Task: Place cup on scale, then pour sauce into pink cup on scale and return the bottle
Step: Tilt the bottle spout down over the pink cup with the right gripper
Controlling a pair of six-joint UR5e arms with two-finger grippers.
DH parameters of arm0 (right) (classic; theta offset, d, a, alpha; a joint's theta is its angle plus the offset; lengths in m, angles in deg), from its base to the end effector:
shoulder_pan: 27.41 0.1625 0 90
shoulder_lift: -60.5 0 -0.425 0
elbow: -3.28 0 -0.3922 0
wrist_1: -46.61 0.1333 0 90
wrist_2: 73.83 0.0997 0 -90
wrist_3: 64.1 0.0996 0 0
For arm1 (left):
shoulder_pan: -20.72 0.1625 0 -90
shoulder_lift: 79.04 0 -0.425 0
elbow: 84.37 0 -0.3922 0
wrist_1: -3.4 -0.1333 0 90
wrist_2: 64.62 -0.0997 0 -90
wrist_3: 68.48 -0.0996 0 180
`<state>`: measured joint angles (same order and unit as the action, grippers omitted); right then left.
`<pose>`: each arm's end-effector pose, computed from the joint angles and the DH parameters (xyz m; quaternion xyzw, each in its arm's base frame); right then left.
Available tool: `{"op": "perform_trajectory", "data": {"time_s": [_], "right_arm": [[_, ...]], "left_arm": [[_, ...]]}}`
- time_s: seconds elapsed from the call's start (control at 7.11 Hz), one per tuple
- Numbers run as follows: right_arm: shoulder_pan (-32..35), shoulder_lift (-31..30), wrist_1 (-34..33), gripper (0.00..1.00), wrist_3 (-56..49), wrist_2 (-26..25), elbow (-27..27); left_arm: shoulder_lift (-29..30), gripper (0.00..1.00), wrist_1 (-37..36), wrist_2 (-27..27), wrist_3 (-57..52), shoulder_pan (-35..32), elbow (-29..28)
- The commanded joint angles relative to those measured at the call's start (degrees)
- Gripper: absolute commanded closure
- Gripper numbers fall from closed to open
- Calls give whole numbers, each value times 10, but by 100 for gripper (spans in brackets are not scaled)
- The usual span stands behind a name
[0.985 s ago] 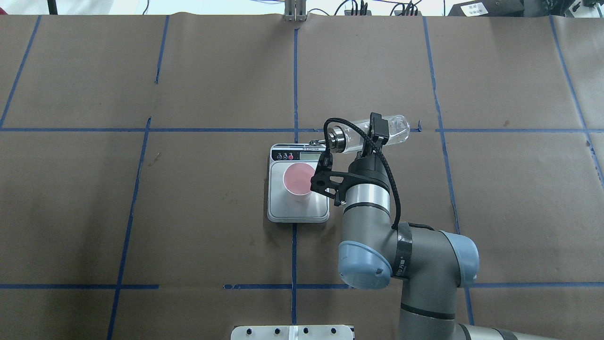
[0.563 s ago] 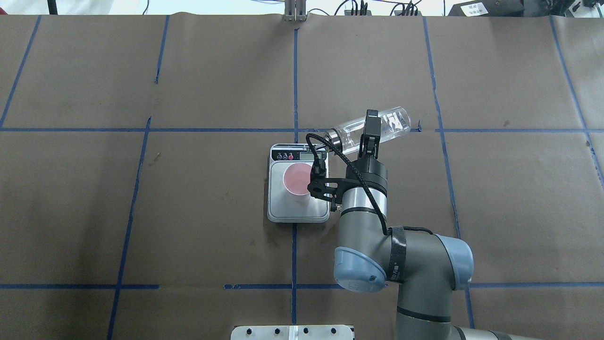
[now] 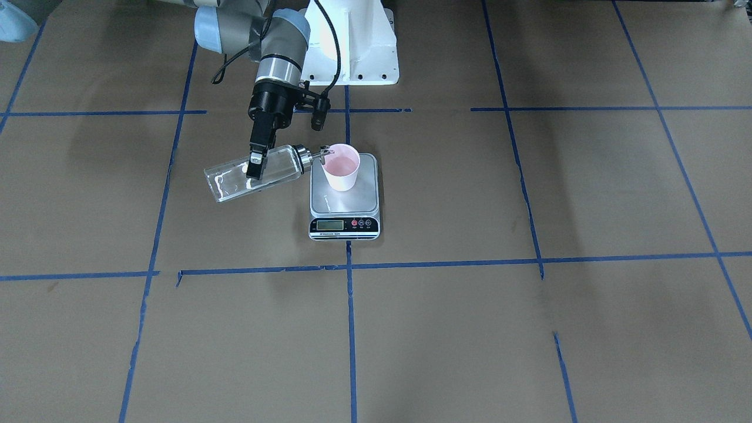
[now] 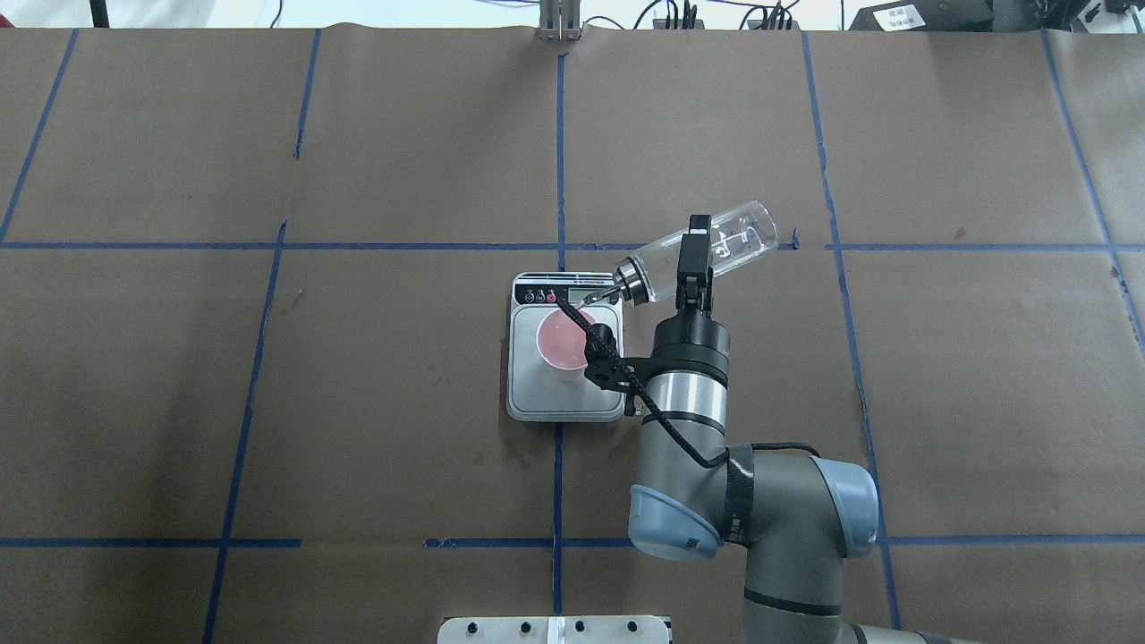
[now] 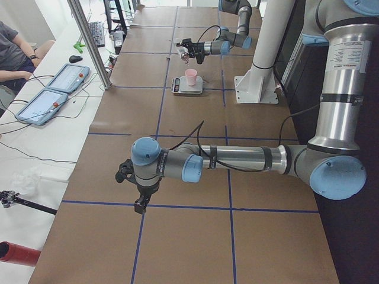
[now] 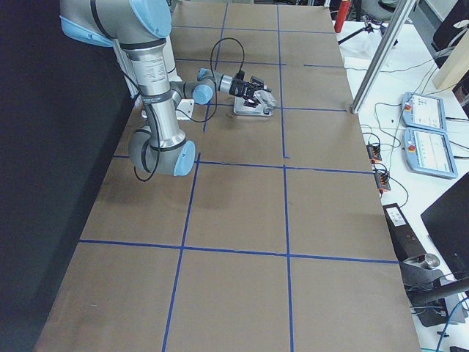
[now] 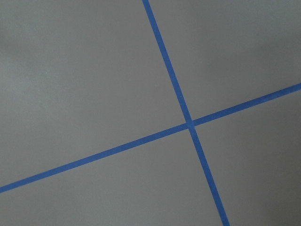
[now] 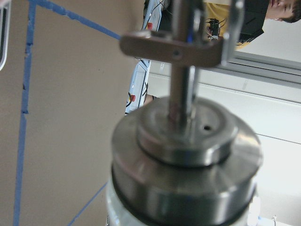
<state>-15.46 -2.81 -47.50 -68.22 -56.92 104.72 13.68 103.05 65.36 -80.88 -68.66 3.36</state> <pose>-0.5380 -0.3475 0.2683 0.5302 0.3136 -0.3736 0.6935 -0.0636 -0.5246 0.6416 0.1172 0.3302 0.1360 0.9267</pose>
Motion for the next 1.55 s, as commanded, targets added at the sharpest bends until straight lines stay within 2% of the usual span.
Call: {"op": "perform_trajectory", "data": {"time_s": [0.0,0.56,0.99,1.41], "right_arm": [[-5,-3,0,100,-38,-32,-5],[-4,-4,0,100,-127,-73,-5],[-4,-3,7,100,-118,-70,-4],[-5,-16,52,100,-56,-50,-5]], "left_arm": [[4,0,-2,0,0,0,0],[4,0,-2,3,0,0,2],[4,0,-2,4,0,0,8],[2,0,-3,4,0,-1,21]]}}
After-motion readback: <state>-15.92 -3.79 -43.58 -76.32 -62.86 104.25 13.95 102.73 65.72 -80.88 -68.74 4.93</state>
